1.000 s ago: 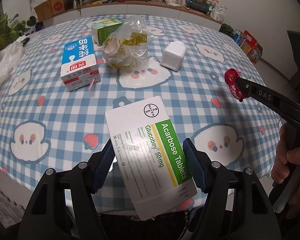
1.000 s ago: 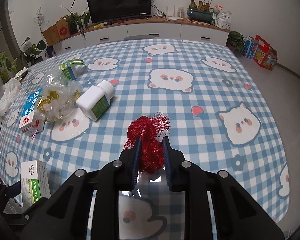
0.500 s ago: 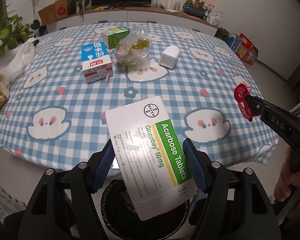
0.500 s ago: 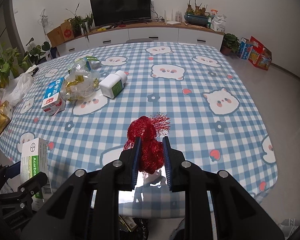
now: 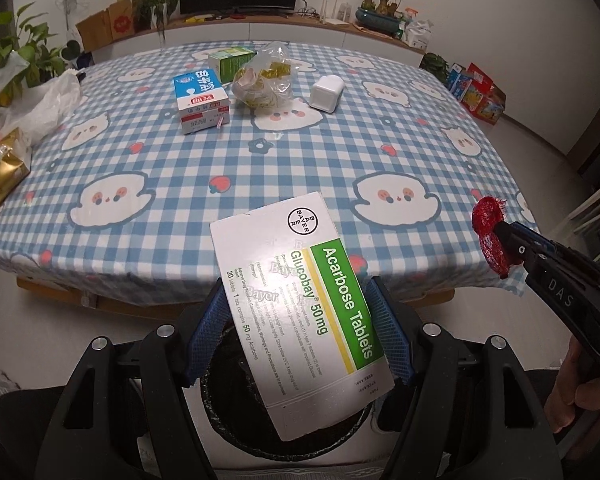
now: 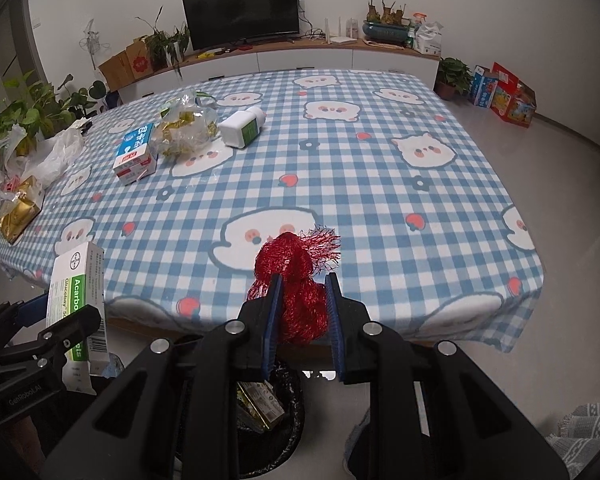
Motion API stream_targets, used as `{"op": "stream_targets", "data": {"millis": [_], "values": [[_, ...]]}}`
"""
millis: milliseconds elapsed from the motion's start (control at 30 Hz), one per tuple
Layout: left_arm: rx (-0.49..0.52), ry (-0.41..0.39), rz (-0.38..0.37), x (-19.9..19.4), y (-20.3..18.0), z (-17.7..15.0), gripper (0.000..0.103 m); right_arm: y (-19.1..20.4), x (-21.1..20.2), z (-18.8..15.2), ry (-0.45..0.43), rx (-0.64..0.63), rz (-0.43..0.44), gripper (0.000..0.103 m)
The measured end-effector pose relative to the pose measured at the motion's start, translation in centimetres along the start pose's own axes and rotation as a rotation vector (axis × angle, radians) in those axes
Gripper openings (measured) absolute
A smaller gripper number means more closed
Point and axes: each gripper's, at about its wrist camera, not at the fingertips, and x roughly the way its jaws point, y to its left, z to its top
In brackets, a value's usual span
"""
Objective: Collect trash
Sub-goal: 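Carry the tablets box in the left tool and red tinsel in the right tool to the bin, then open the left tool to drop the tablets box into the bin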
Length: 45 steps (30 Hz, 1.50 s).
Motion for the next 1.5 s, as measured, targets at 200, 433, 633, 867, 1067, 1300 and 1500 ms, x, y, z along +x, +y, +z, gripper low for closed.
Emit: {"op": "stream_targets", "data": {"millis": [200,433,633,867,1067,1300,1500], "values": [[0.011,0.011,-0.003,0.4,-0.1,-2.3,0.068,0.0,-0.3,-3.1,0.022,0.019,-0.004,0.020],[0.012,0.022,-0.013,1.2,0.5,-4.4,0.068,0.7,1.0,-6.2,0.059,0.012,-0.024,0.020],[0.007,0.057,-0.015,3.2,1.3,-6.1,0.068,0.9,3.2,-8.6,0.106,0.013,-0.035,0.020],[-0.006,0.102,-0.011,6.7,2.6,-7.6,0.068,1.3,6.0,-10.2,0.159,0.004,-0.046,0.020],[-0.008,0.137,-0.008,9.8,3.2,-8.4,0.068,1.2,8.3,-11.0,0.197,0.017,-0.038,0.020],[0.004,0.178,-0.009,13.3,2.5,-9.6,0.068,0.5,10.9,-12.3,0.251,0.041,-0.042,0.020],[0.024,0.200,-0.019,15.1,1.4,-10.3,0.068,-0.5,11.9,-12.7,0.269,0.080,-0.050,0.020]]}}
